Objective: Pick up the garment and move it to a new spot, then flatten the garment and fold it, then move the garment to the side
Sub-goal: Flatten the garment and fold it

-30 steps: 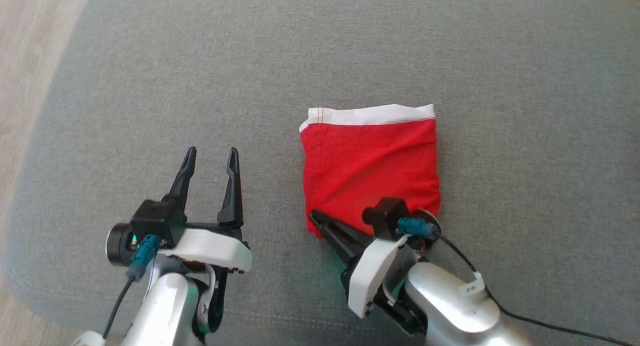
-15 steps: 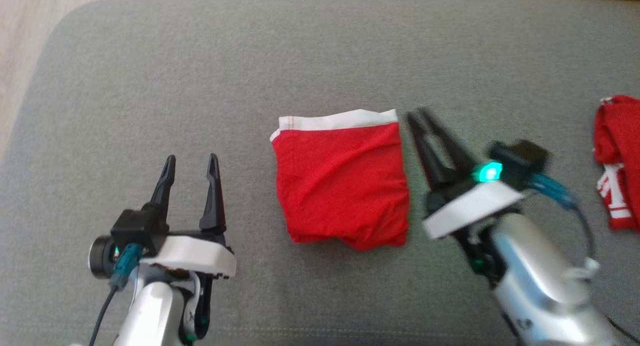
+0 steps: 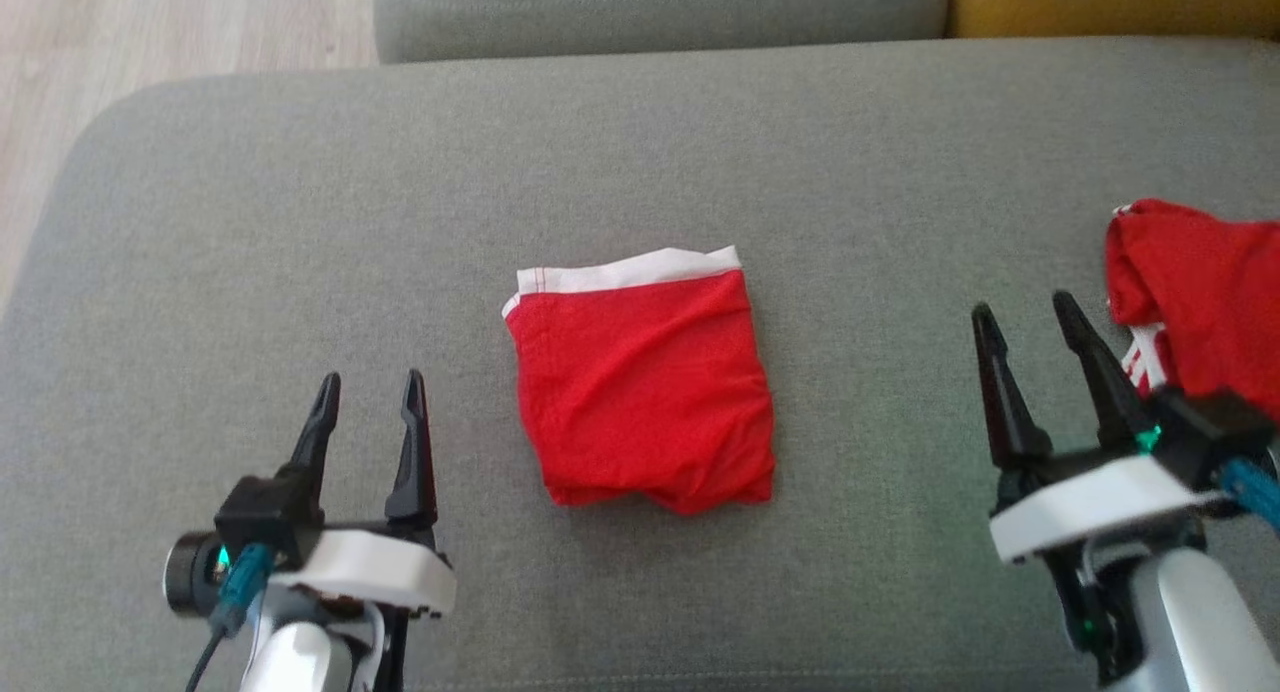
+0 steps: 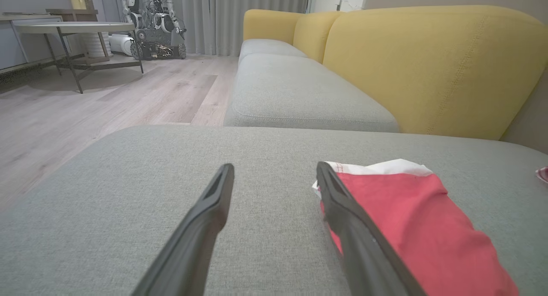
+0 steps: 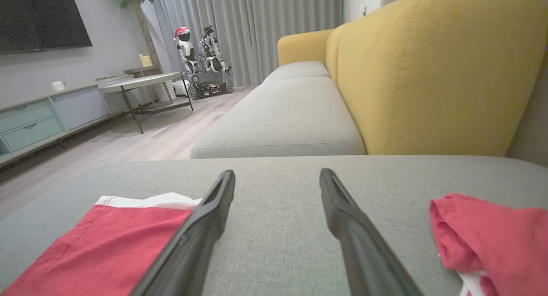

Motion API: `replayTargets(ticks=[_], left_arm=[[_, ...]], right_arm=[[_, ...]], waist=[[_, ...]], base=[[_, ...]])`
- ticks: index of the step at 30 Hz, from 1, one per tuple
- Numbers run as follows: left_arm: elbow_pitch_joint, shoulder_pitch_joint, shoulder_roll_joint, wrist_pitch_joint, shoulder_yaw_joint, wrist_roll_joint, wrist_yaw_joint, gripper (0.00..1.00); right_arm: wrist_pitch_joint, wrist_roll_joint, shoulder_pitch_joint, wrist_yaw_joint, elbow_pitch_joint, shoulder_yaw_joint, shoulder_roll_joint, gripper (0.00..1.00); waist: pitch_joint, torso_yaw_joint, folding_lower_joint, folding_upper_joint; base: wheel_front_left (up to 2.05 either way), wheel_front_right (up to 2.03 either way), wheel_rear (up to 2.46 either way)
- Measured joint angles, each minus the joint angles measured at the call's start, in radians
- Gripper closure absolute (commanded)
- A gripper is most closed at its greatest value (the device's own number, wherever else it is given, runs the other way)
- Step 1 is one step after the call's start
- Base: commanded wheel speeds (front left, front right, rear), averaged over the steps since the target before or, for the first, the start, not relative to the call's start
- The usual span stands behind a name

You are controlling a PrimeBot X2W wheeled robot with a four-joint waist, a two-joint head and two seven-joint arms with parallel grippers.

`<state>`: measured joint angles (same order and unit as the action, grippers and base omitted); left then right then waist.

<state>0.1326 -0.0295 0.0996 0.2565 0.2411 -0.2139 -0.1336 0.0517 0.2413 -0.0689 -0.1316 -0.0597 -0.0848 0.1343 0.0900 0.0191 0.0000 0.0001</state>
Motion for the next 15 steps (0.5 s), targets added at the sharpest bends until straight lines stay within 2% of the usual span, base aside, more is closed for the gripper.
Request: replayTargets(ticks=[15], left_arm=[[-0.032, 0.114, 0.029, -0.035, 0.001, 0.0, -0.022, 0.0]], right_arm=[[-0.081, -0.049, 0.156, 0.0, 0.099, 0.055, -0.036, 0.0]], waist=[[-0.089, -0.023, 0.0, 0.0]], base=[[0.0, 0.0, 0.0]])
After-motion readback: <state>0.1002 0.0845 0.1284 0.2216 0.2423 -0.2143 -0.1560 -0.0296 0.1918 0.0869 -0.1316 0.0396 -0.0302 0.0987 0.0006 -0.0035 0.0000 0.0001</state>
